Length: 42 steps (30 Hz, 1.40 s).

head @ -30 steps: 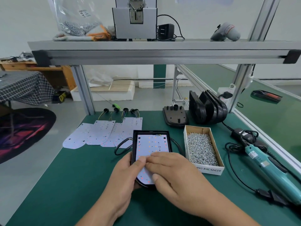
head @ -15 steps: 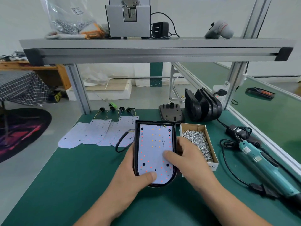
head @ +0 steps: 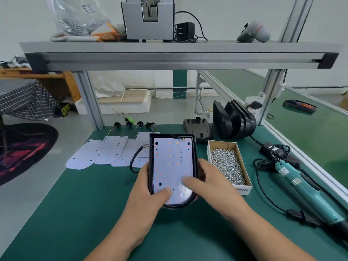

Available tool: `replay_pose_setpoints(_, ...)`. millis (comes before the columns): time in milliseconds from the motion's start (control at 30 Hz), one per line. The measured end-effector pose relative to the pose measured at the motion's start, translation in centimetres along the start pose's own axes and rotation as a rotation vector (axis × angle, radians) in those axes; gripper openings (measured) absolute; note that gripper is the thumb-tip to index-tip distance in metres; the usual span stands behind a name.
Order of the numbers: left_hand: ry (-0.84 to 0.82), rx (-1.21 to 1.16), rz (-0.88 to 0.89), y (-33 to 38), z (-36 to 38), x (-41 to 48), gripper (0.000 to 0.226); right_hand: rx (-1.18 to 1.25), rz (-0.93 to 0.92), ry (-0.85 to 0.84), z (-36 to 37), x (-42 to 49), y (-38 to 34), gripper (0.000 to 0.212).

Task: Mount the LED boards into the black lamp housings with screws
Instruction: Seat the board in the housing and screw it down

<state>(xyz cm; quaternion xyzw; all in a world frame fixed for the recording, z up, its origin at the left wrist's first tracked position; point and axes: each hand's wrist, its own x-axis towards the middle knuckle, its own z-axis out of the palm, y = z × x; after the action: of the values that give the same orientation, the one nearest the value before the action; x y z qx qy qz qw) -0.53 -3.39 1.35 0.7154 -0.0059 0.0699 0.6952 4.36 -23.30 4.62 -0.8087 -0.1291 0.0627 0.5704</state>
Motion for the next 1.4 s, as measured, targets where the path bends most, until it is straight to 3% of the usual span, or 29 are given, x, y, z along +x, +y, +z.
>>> replay_pose_setpoints(133,-0.133,-0.059,-0.045,0.0,0.1,-0.2,0.057,0.137,-0.062,0.107,-0.3,-0.3,-0.8,0.034)
replay_pose_setpoints(233,-0.012,-0.138,-0.002,0.4,0.6,0.1,0.043,0.021,-0.142,0.148,0.4,-1.2,-0.9,0.020)
replay_pose_setpoints(400,0.179,-0.268,0.068,0.8,0.3,0.9,0.032,-0.214,-0.248,0.095,2.1,-2.0,-1.4,0.030)
replay_pose_setpoints(500,0.215,-0.255,0.139,1.0,0.0,1.2,0.034,-0.224,-0.328,0.128,2.0,-2.0,-1.3,0.023)
replay_pose_setpoints(633,0.094,-0.316,0.118,1.3,-0.8,1.5,0.043,-0.470,-0.551,0.236,1.2,-1.7,-0.8,0.014)
replay_pose_setpoints(733,-0.104,-0.620,-0.051,2.1,-2.7,1.6,0.060,-0.666,-0.778,0.255,0.3,-1.4,-0.2,0.029)
replay_pose_setpoints(800,-0.148,-0.788,-0.157,2.4,-3.8,1.6,0.067,-0.776,-0.859,0.261,0.2,-1.3,-0.1,0.030)
replay_pose_setpoints(900,-0.082,-0.642,-0.219,2.5,-3.5,1.5,0.064,-0.941,-0.917,0.174,0.8,-1.4,-0.4,0.022)
replay_pose_setpoints(967,0.014,-0.466,-0.210,2.3,-2.6,1.5,0.042,-1.047,-0.921,0.053,1.2,-1.5,-0.6,0.019)
replay_pose_setpoints(1033,0.057,-0.351,-0.174,2.2,-2.2,1.4,0.030,-1.131,-0.888,-0.059,1.3,-1.5,-0.5,0.027)
replay_pose_setpoints(1100,0.045,-0.284,-0.108,2.1,-2.1,1.3,0.032,-1.162,-0.843,-0.137,1.2,-1.5,-0.3,0.046)
replay_pose_setpoints(1233,0.001,-0.178,-0.062,1.9,-2.3,1.4,0.022,-0.983,-0.690,-0.296,0.7,-1.3,0.0,0.078)
replay_pose_setpoints(1267,-0.003,-0.152,-0.062,1.8,-2.4,1.5,0.020,-0.899,-0.660,-0.317,0.4,-1.2,0.1,0.075)
replay_pose_setpoints(1367,-0.010,-0.087,-0.036,1.6,-2.6,1.6,0.021,-0.593,-0.638,-0.237,0.2,-0.6,0.5,0.035)
replay_pose_setpoints(1400,-0.019,-0.063,-0.020,1.6,-2.6,1.6,0.022,-0.524,-0.639,-0.188,0.4,-0.4,0.5,0.035)
